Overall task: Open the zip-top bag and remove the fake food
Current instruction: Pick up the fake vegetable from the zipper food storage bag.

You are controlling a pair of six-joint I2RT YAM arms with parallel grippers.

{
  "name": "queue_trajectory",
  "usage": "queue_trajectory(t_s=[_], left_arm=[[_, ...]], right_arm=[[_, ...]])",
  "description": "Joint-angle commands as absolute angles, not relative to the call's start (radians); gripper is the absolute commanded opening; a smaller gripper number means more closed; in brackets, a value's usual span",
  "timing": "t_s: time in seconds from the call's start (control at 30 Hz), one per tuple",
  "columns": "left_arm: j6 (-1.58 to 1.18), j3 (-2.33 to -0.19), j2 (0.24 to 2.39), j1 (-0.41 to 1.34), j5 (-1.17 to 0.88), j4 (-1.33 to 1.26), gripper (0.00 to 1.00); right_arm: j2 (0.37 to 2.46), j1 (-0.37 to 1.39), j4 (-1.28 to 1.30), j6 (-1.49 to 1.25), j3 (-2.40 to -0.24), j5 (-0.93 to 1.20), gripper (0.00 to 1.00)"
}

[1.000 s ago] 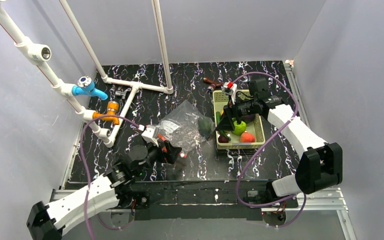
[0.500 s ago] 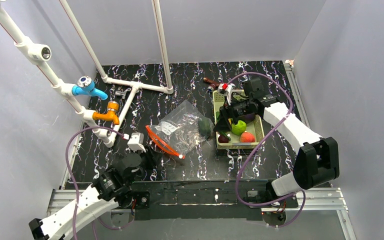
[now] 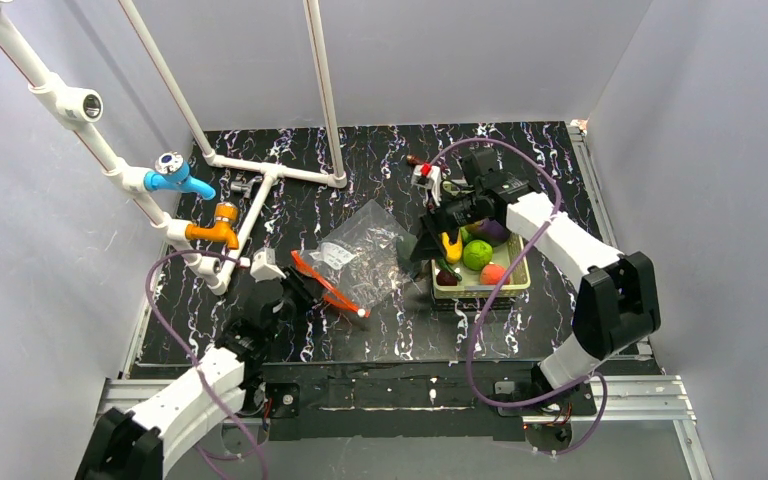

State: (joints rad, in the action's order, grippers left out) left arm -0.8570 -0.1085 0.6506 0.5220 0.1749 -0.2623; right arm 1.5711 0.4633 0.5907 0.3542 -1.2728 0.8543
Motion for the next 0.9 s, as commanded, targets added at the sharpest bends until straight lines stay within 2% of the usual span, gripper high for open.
queue_trajectory(t_s=[0.0,0.03,0.17,0.43,0.87], left_arm=[[-0.911,-0.111,0.818,0.472,-0.037,-0.571,0.32],[-0.921,-0.108,0.855,0.471,-0.058,-0.617,0.33],[-0.966,-0.077,0.933,0.469,-0.08,-0.731,0.35],[-0.968,-0.055,1.008,0.469,-0.057,-0.911,0.52],[-0.97,-0.157,1.379,0.469,-0.203,-1.211,0.53]], right_arm=[[1.626,0.5,0.601,0.394,-1.359,0.431,0.84],[1.641,0.509,0.599,0.394,-1.374,0.477,0.84],[1.705,0.543,0.602,0.399,-1.45,0.388,0.84],[1.822,0.564,0.643,0.39,-1.554,0.373,0.84],[1.942,0.593,0.76,0.39,-1.626,0.329,0.84]])
